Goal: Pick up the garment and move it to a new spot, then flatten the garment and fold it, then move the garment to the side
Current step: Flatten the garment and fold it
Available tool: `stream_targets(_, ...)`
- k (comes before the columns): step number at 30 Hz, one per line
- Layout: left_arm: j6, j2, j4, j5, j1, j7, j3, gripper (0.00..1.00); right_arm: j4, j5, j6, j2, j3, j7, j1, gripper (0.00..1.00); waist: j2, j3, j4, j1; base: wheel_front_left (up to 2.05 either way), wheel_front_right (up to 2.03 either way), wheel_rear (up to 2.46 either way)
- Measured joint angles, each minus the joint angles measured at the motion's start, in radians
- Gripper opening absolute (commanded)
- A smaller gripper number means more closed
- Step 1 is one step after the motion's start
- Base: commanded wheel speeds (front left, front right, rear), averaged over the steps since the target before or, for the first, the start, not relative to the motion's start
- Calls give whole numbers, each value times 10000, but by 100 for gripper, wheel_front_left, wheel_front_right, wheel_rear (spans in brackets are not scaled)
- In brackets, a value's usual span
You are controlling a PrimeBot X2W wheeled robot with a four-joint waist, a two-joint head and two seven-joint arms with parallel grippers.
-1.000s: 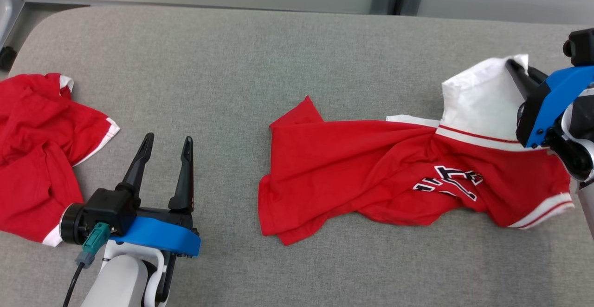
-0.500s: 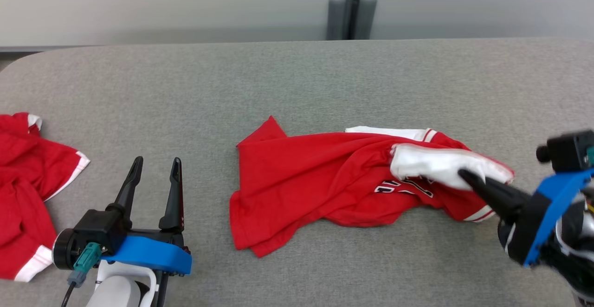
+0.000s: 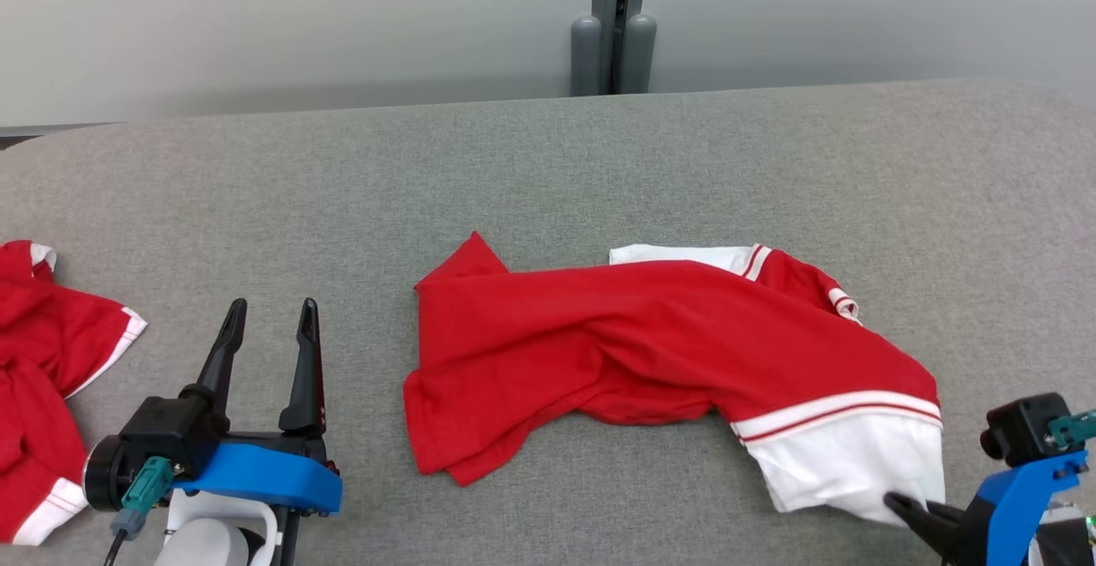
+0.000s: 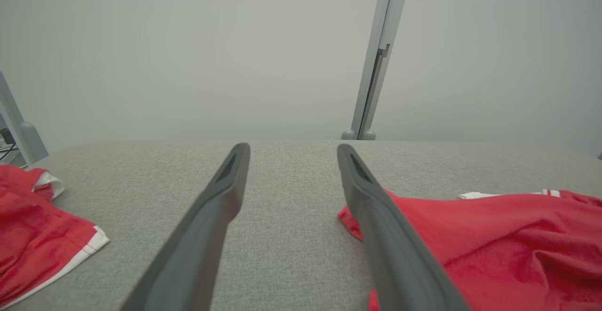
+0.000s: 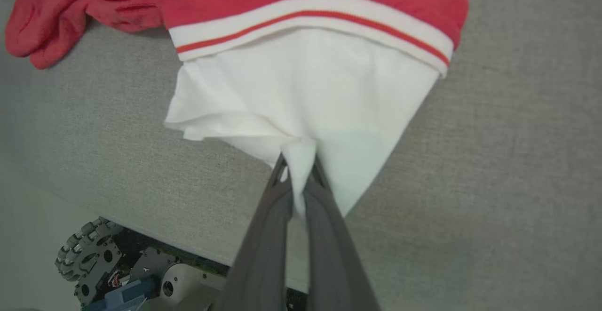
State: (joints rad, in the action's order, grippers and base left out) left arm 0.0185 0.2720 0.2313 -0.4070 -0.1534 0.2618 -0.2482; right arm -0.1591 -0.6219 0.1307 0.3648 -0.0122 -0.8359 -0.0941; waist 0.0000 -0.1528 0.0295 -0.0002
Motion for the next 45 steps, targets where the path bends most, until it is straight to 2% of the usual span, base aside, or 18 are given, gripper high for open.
stream_targets(1, 4, -10, -4, -8, 24, 0, 0, 100, 36, 199, 0, -48, -52, -178, -85, 57, 0, 21, -30, 0, 0, 0, 0)
stream_targets(2, 17, -15, -2, -12, 40, -2, -8, 100, 71, 322, 0, -98, -115, -380, -176, 100, 0, 44, -69, 0, 0, 0, 0)
stream_targets(7, -6, -67, 15, -40, 45, -2, -48, 100, -240, 679, 0, -343, -393, -709, -354, 100, 0, 137, -297, 1, 0, 0, 0)
stream_targets(12, -46, -148, 84, -38, 50, 0, -148, 100, -1250, 0, 0, -489, -454, -796, -33, 100, 0, 265, -644, 1, 0, 0, 0)
stream_targets(14, -50, -146, 94, -38, 67, 0, -140, 100, -1714, -27, 0, -322, -362, -633, 452, 100, 0, 293, -760, 0, 0, 0, 0)
stream_targets(17, -77, -169, 104, -35, 81, 0, -180, 100, -1787, 288, 0, 67, -33, -236, 1400, 100, 0, 281, -915, 1, 0, 0, 0)
stream_targets(21, -109, -224, 102, 10, 60, 0, -219, 100, -742, 566, 0, 339, 1041, 215, 2859, 100, 0, 184, -1134, 1, 0, 0, 0)
stream_targets(30, -282, -458, 111, 132, -231, 0, -437, 100, 2821, 740, 0, 721, 3329, 1083, 5705, 100, 0, -233, -1798, 3, 0, 0, 0)
stream_targets(38, -462, -660, 159, 284, -473, 0, -445, 100, 5256, 343, 0, 834, 4381, 1058, 6851, 100, 0, -746, -2422, 3, 0, 0, 0)
stream_targets(45, -631, -895, 180, 422, -616, 0, -385, 100, 6395, 157, 0, 780, 5145, 1317, 7362, 100, 0, -1149, -2746, 3, 0, 0, 0)
